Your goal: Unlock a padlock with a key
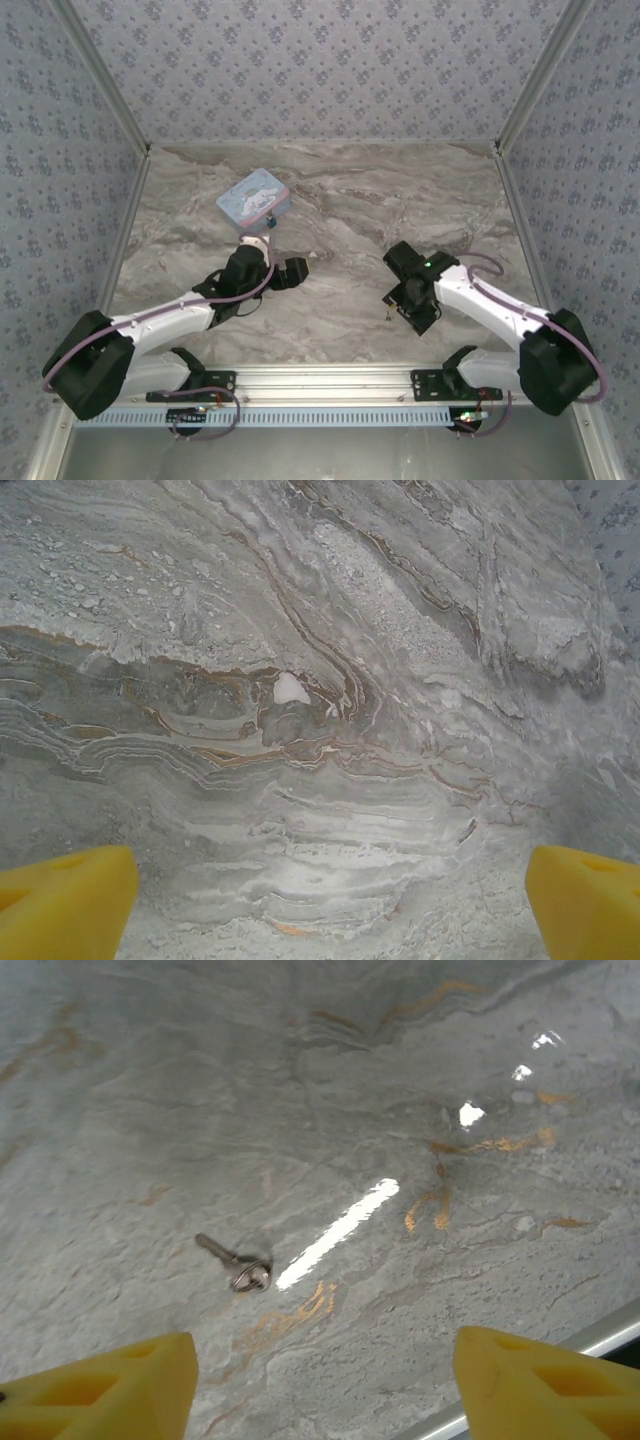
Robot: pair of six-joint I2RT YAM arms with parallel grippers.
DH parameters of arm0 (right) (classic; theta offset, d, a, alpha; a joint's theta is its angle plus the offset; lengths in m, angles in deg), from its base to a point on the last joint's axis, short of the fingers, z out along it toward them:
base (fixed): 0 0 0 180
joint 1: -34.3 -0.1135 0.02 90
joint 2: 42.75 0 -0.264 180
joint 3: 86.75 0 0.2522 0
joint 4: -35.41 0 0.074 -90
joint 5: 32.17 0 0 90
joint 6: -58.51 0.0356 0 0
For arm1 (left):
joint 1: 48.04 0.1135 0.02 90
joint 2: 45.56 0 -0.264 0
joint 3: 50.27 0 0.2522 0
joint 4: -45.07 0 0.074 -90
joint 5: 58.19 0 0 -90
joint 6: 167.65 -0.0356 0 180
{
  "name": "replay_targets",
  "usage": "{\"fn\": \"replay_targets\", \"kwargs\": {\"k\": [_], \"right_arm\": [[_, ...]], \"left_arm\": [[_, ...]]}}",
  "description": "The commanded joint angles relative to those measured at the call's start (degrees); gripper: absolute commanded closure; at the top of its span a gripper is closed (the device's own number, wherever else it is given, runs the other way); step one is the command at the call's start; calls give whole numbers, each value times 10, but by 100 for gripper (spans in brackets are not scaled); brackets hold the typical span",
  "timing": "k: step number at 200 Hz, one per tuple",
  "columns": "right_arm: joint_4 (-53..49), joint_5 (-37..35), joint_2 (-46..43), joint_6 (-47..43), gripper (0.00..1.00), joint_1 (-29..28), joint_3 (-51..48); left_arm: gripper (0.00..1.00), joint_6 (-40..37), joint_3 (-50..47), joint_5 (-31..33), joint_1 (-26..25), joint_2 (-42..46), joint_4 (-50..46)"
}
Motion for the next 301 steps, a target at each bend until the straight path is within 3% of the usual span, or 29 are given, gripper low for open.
{"fn": "replay_targets", "kwargs": {"k": [1,48,84,138,301], "right_arm": [[-15,24,30,26,36,9,11],[19,34,69,24,44,24,12],[46,38,76,31,45,27,10],[70,42,77,48,61,27,-1],[96,64,111,68,71,10,-19]], "left_arm": [[1,-11,17,15,-5,19,-12],[1,-18,14,26,-5,37,-35],[1,-18,13,33,-5,42,-41],[1,-18,11,36,-4,46,-45],[1,-15,10,42,-5,55,-54]]}}
